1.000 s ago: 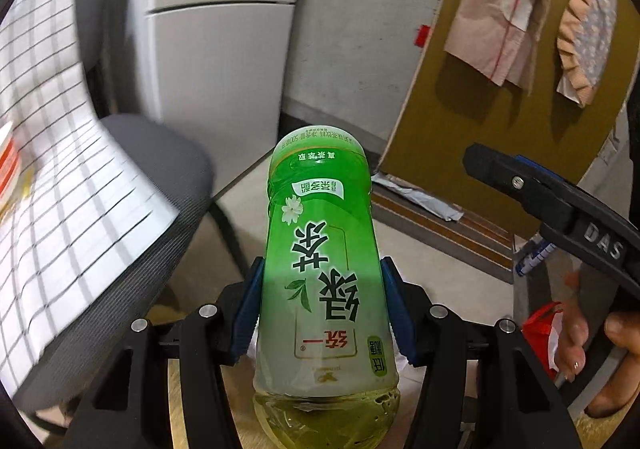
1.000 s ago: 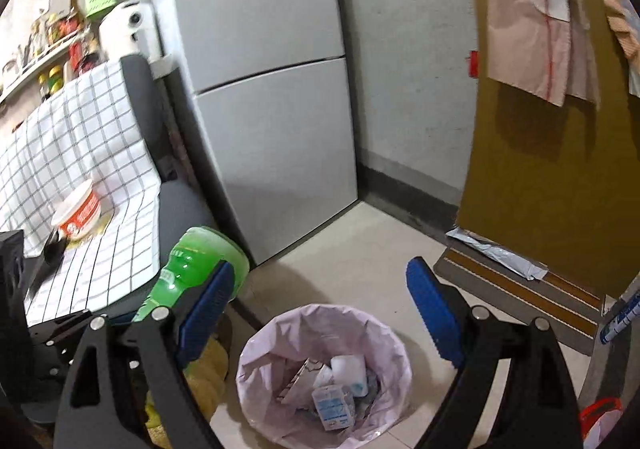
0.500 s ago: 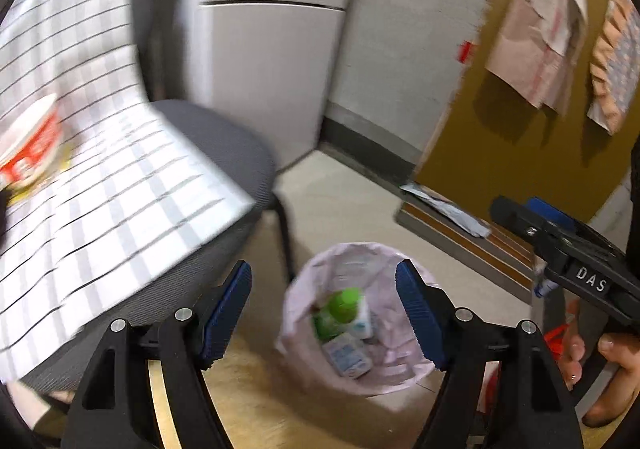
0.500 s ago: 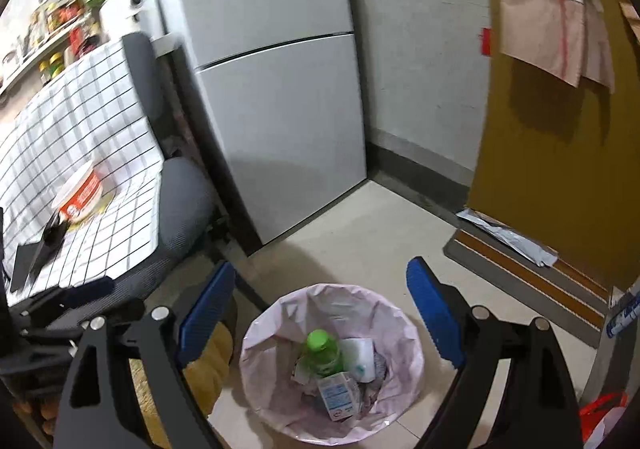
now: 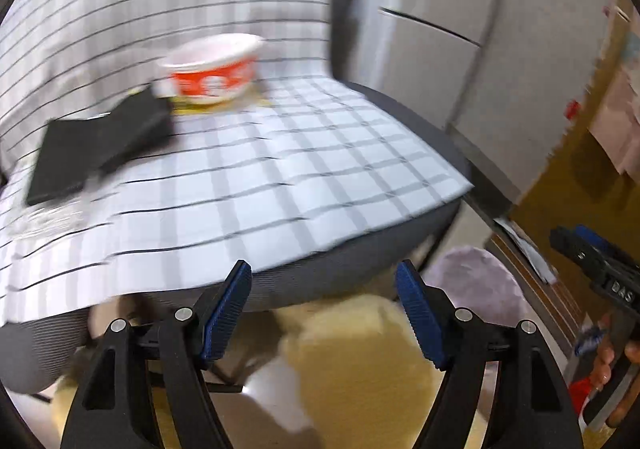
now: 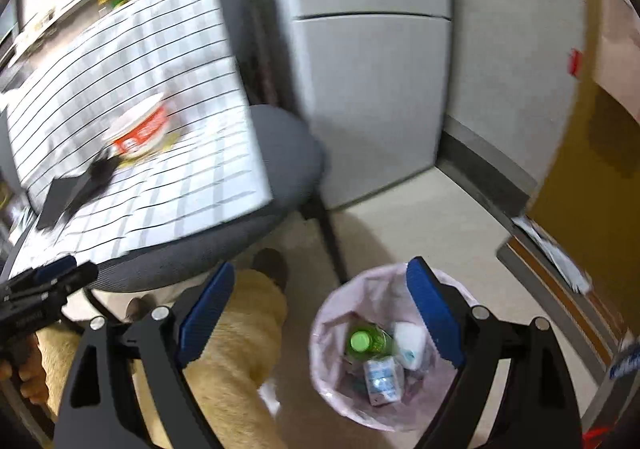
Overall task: Collect trash
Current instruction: 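Move both grippers back to the chair toward the black cloth, then grasp the black cloth edge with the left gripper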
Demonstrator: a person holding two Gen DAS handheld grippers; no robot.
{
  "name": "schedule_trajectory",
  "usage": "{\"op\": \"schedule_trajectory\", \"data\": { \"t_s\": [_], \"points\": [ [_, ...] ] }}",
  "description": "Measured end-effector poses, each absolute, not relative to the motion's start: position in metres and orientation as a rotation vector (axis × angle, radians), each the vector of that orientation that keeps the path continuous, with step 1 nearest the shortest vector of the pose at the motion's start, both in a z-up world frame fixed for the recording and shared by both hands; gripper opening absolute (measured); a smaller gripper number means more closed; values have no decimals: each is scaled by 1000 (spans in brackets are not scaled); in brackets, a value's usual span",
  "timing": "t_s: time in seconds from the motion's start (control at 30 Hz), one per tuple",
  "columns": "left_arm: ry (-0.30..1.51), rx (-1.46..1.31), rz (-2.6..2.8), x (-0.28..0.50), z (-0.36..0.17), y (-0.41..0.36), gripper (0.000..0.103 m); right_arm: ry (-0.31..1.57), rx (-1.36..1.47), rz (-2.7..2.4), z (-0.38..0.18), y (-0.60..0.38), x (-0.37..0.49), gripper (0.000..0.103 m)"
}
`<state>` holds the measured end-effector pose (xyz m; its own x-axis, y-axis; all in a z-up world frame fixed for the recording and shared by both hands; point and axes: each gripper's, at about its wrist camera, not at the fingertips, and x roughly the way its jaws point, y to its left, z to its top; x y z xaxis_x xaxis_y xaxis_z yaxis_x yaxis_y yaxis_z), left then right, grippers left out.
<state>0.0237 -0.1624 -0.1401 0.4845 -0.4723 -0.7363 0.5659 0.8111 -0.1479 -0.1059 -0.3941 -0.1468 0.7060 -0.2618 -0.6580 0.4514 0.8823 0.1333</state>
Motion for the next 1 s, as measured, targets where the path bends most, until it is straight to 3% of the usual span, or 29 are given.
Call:
{"op": "schedule_trajectory", "data": {
  "t_s": [0.47,0.57,0.63,0.7,0.87,1.0],
  "points": [
    [757,8,-220,87,-112,-18,73,666,135,-31,-120,-285,32,84],
    [734,8,-142,104,-107,4,73,663,107,52,-118,-253,68,69],
    [731,5,-114,114,-106,15,73,673,119,104,-120,-240,89,53],
    [733,-9,-103,123,-107,24,71,679,154,147,-122,-229,112,46],
    [760,-38,-128,132,-117,31,65,696,168,151,-131,-216,162,46],
    [789,-56,-156,125,-129,31,64,745,203,174,-143,-214,190,37]
  ]
}}
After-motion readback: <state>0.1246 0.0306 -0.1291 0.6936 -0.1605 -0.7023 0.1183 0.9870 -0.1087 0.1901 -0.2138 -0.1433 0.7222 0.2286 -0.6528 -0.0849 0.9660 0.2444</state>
